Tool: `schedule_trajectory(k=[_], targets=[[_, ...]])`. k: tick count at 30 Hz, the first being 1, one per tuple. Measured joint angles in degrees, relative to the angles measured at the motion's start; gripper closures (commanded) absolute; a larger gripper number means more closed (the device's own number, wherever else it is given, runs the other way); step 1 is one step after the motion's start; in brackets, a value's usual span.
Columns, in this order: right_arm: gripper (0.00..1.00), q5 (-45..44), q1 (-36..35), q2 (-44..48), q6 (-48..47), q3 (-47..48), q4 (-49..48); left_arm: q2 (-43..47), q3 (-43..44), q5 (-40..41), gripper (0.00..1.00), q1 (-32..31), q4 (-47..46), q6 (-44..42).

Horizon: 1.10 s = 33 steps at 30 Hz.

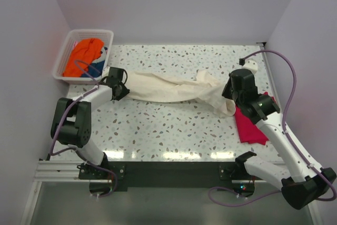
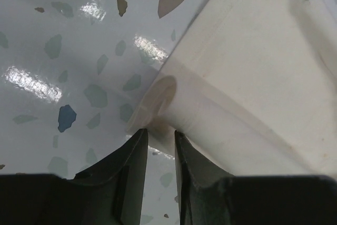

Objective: Fold and stack the t-shirts
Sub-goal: Flatten the tshirt out

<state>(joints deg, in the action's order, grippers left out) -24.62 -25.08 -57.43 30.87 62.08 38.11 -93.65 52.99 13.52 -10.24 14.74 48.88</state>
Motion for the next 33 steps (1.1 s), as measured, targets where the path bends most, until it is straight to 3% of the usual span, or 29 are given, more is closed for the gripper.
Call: schedule_trajectory(k=[22, 27, 33], targets=[[1.00, 1.9, 0.0, -0.4, 0.0, -1.7, -1.9, -3.2, 3.3, 1.9, 0.69, 0.0, 0.9, 0.2], [1.00, 1.9, 0.0, -0.4, 0.0, -1.7, -2.2, -3.8, 3.3, 1.9, 0.71, 0.0, 0.9, 0.2], [1.00, 1.9, 0.0, -0.8, 0.0, -1.9, -2.6, -5.7, 3.3, 2.0, 0.80, 0.0, 1.1, 0.3]])
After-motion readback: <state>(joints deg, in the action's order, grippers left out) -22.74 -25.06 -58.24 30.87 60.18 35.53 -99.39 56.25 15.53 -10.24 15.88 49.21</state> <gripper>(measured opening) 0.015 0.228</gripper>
